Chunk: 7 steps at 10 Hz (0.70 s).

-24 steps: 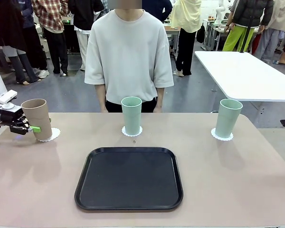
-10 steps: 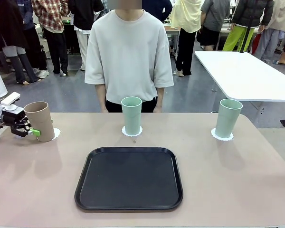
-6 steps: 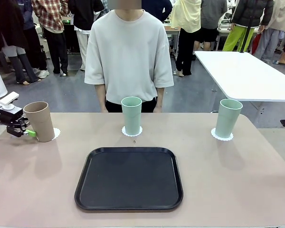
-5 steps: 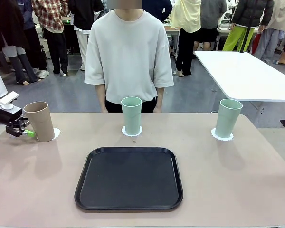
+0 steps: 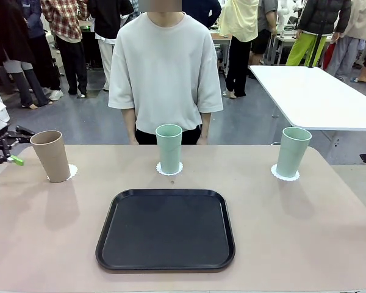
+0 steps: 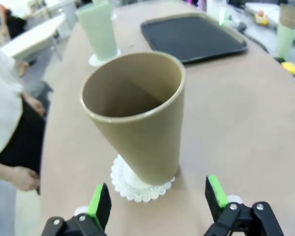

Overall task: Place coasters on the table and set cups on them.
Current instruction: Take one Reusable plastic cup from the Flat Tray and place it on a coaster set by the human.

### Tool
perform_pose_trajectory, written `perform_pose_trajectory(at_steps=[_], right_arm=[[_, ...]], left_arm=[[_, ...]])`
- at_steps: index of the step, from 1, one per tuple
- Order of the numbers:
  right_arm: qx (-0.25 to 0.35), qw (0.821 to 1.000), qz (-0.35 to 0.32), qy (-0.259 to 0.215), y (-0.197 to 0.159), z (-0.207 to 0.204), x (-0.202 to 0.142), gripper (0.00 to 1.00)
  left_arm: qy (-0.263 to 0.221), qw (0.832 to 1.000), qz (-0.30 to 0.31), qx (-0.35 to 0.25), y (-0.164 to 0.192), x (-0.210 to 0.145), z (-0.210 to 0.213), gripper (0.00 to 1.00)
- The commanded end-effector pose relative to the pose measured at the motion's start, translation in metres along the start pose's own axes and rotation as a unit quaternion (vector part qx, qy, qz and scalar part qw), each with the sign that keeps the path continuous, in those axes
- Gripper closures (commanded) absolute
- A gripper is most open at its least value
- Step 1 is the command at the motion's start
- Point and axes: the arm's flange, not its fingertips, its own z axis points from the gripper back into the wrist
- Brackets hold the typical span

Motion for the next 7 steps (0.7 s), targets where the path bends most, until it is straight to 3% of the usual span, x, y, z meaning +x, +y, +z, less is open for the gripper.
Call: perform_pose_trajectory(at_steps=[1,2,3,7], right_arm=[[0.006,1.000,0.004,0.000,0.000,0.000,0.000,0.00],[0.006,1.000,0.004,0.000,0.000,0.000,0.000,0.00],[0.006,1.000,0.004,0.000,0.000,0.000,0.000,0.00],[0.006,1.000,0.004,0.000,0.000,0.000,0.000,0.00]], left_arm=[[0.118,0.991,-0.047,0.030,-0.040,0.055,-0.001,0.00],[0.195,0.978,-0.067,0.035,-0.054,0.080,0.003,0.00],[0.237,0.967,-0.086,0.045,-0.066,0.106,0.003,0.00],[0.353,0.927,-0.105,0.073,-0.111,0.184,-0.028,0.00]])
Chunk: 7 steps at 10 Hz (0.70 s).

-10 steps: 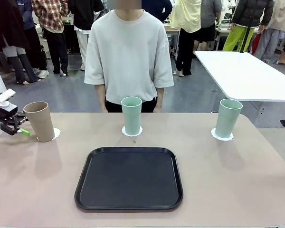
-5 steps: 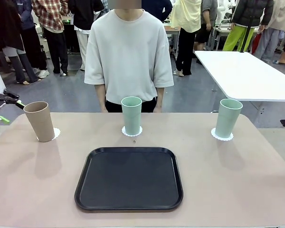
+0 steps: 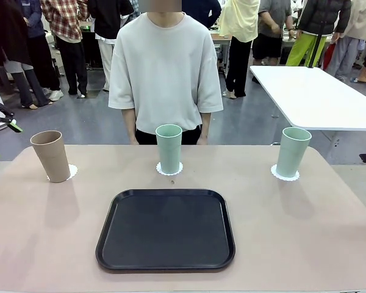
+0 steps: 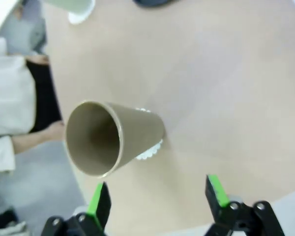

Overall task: Place coasters on the table and set cups on them.
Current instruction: Take one Reusable plastic cup from the Flat Tray and place it on a coaster set by the human.

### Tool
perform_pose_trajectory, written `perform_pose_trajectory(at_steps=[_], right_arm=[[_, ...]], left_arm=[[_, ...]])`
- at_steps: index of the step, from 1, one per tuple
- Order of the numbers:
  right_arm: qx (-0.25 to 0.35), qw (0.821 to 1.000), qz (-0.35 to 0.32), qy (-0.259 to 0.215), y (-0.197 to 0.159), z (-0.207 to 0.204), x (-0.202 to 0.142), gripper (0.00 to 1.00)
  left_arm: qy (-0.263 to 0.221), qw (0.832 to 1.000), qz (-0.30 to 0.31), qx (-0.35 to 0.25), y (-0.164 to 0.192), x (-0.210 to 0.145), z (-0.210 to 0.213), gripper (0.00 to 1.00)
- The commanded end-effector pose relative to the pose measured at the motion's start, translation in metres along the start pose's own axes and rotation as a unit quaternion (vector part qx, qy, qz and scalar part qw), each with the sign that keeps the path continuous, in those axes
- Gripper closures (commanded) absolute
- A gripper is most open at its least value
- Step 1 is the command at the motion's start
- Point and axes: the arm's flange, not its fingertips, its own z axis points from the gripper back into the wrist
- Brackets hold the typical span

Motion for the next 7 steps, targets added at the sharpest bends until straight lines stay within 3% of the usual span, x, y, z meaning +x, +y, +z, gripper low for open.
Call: perform_pose_trajectory(at_steps=[1,3,4,7], right_arm=[[0.006,1.000,0.004,-0.001,0.000,0.001,0.000,0.00],[0.006,1.000,0.004,-0.001,0.000,0.001,0.000,0.00],[0.006,1.000,0.004,-0.001,0.000,0.001,0.000,0.00],[0.006,1.000,0.004,-0.001,0.000,0.001,0.000,0.00]], left_arm=[[0.065,0.998,0.024,-0.006,-0.021,0.044,0.000,0.00],[0.114,0.992,0.043,-0.025,-0.029,0.079,0.024,0.00],[0.117,0.990,0.059,-0.050,-0.028,0.089,0.033,0.00],[0.118,0.975,0.053,-0.181,-0.020,0.100,0.044,0.00]])
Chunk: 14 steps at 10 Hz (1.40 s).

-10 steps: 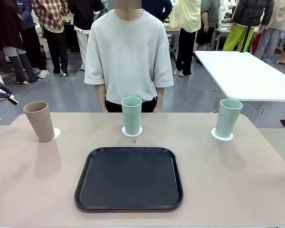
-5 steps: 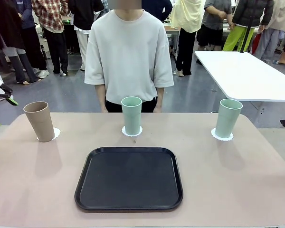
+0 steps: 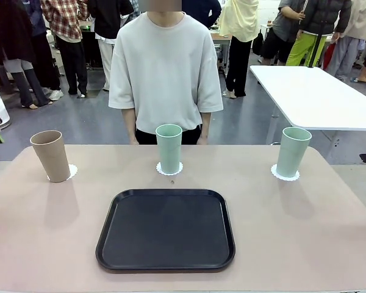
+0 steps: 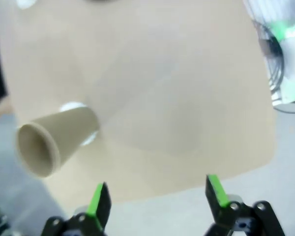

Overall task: Place coasters on the table and set cups on them.
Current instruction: Take one Reusable plastic cup from the Flat Tray and place it on a coaster set by the human.

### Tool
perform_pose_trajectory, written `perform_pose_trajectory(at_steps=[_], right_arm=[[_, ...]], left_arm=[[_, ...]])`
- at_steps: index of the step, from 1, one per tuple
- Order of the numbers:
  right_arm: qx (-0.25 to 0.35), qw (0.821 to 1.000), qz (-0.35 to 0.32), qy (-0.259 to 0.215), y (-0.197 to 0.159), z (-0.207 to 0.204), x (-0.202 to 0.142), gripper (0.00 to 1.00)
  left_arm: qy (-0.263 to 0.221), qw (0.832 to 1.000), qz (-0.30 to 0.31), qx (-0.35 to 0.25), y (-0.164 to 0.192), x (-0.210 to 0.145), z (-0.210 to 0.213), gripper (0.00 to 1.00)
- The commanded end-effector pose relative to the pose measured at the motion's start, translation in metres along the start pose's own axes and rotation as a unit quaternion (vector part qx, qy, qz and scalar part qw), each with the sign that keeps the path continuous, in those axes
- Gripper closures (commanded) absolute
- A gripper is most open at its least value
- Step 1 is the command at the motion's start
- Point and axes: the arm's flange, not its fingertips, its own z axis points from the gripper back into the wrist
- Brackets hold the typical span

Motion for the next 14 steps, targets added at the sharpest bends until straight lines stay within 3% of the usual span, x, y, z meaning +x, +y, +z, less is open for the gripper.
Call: perform_pose_trajectory(at_steps=[1,2,3,14], right_arm=[[0.006,1.000,0.004,-0.001,0.000,0.001,0.000,0.00],[0.006,1.000,0.004,-0.001,0.000,0.001,0.000,0.00],[0.006,1.000,0.004,-0.001,0.000,0.001,0.000,0.00],[0.006,1.000,0.004,-0.001,0.000,0.001,0.000,0.00]], left_arm=[[-0.022,0.997,0.011,-0.069,0.013,0.006,0.010,0.00],[-0.044,0.997,0.004,-0.060,0.017,0.000,0.007,0.00],[-0.008,0.999,0.000,-0.039,0.000,0.005,0.002,0.00],[-0.008,0.999,0.000,-0.039,0.000,0.005,0.002,0.00]])
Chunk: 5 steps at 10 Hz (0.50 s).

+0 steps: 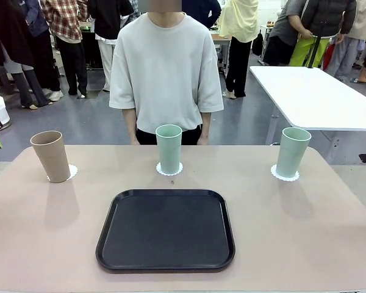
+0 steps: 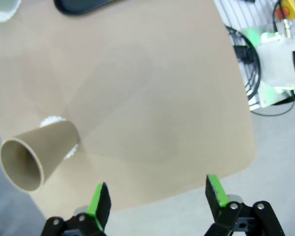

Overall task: Place coasters on the table and set cups on them.
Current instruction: Take one Reusable plastic cup from the Flat Tray and place it on a coaster set by the human.

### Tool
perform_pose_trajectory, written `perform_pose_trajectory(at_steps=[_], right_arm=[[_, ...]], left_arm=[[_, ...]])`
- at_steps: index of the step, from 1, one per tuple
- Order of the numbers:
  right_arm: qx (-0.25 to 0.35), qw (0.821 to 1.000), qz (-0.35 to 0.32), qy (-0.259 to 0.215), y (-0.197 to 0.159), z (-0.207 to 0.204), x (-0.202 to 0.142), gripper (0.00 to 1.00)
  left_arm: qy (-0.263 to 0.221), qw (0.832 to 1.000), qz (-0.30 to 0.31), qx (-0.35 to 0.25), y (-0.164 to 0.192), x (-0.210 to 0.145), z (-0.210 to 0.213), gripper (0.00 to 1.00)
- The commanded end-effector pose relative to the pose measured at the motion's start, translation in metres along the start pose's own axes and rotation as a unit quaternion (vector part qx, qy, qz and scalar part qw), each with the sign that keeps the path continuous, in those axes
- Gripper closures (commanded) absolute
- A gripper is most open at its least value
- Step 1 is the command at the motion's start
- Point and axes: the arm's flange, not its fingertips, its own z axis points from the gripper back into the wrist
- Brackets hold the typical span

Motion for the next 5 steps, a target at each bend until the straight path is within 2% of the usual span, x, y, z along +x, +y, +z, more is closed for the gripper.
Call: perform_pose_trajectory(at_steps=[1,2,3,4,5], right_arm=[[0.006,1.000,0.004,-0.001,0.000,0.001,0.000,0.00],[0.006,1.000,0.004,-0.001,0.000,0.001,0.000,0.00],[0.006,1.000,0.004,-0.001,0.000,0.001,0.000,0.00],[0.006,1.000,0.004,-0.001,0.000,0.001,0.000,0.00],[0.006,1.000,0.004,-0.001,0.000,0.001,0.000,0.00]], left_arm=[[0.000,1.000,0.000,0.000,0.000,0.000,0.000,0.00],[-0.084,0.989,0.116,-0.031,-0.007,0.001,-0.014,0.00],[-0.197,0.954,0.210,-0.080,-0.015,0.006,-0.020,0.00],[-0.265,0.913,0.282,-0.132,-0.024,0.012,-0.020,0.00],[-0.326,0.854,0.363,-0.181,-0.037,0.017,-0.025,0.00]])
